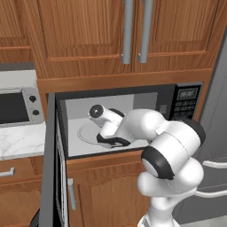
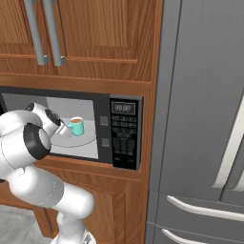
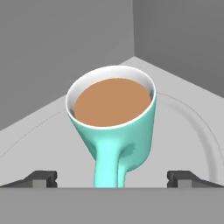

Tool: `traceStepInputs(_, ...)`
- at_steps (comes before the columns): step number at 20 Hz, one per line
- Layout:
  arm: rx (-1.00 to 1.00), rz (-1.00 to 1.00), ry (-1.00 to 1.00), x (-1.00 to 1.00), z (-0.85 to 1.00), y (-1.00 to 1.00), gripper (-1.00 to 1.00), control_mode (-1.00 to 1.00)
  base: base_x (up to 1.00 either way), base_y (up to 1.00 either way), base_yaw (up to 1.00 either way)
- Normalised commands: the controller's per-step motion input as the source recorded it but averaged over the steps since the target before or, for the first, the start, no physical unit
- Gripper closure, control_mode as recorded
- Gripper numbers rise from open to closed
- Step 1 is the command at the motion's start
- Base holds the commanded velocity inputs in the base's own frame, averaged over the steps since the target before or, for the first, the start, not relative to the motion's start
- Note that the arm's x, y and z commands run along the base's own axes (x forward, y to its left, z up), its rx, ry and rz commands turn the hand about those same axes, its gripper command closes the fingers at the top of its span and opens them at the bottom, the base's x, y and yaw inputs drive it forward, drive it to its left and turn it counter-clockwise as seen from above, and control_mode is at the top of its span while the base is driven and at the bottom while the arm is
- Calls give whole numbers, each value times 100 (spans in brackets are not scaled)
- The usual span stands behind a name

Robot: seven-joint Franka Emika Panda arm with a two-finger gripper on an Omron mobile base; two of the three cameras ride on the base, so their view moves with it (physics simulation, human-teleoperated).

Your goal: Pick the cup of tea, navigate to the dining table, and place it on the saucer.

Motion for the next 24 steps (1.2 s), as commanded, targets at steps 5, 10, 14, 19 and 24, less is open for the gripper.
traceStepInputs(5, 0, 0, 2, 13, 0, 0, -100, -100, 0, 0, 0)
traceStepInputs(10, 0, 0, 1, 10, 0, 0, 100, -100, 0, 0, 0)
traceStepInputs(14, 0, 0, 0, 1, -3, 0, 100, -100, 0, 0, 0)
traceStepInputs(19, 0, 0, 0, 0, -4, 0, 100, -100, 0, 0, 0)
traceStepInputs(24, 0, 0, 1, 0, 0, 0, 100, -100, 0, 0, 0)
